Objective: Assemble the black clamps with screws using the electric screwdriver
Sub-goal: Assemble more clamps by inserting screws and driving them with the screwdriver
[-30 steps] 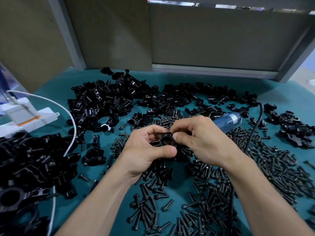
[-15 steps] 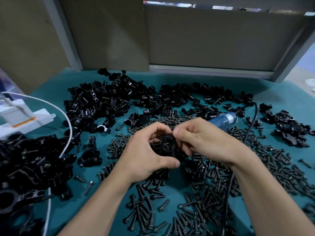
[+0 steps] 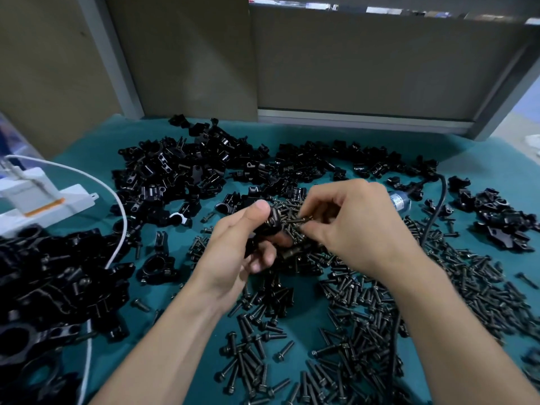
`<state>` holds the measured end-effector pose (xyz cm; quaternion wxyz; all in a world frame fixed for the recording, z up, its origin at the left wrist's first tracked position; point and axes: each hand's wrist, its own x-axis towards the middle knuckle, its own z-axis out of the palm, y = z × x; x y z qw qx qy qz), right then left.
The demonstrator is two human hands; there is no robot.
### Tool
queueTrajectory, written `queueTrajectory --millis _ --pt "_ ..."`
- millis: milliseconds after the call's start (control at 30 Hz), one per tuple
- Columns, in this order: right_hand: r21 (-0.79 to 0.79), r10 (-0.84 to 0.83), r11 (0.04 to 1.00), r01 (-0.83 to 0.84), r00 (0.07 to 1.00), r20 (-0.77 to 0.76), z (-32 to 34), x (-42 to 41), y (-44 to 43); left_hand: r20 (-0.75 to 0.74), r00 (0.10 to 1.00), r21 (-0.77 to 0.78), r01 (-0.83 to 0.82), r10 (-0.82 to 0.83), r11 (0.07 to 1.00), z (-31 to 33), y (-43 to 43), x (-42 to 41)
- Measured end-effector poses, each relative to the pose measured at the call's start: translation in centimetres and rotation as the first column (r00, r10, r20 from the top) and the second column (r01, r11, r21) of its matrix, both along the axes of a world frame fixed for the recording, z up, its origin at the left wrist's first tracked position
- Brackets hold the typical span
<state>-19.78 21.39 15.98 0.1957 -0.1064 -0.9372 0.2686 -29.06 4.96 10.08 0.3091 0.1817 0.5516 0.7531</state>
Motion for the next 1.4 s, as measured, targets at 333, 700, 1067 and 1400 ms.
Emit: queueTrajectory --millis 333,700,1067,1400 --pt "0.148 -0.199 0.98 0.134 0.674 0.711 0.2 3.2 3.3 0.054 0.995 -0.031 -0.086 0.087 0.996 -0.5 0.2 -0.6" --pt "0.092 -0.138 0.99 0.108 0.884 0.446 -3.4 3.1 1.5 0.002 0.97 -0.116 -0.24 0.241 0.964 -0.7 0.1 -0.5" --pt "0.169 -0.164 0.981 0.099 0.887 0.432 -4.1 2.8 0.7 -0.055 0.979 -0.153 -0.205 0.199 0.967 -0.6 0.7 -0.2" --pt "-0.542 -0.007 0.833 0.11 0.982 0.189 -3.6 3.4 1.5 -0.069 0.989 -0.178 -0.139 0.129 0.974 -0.9 0.8 0.2"
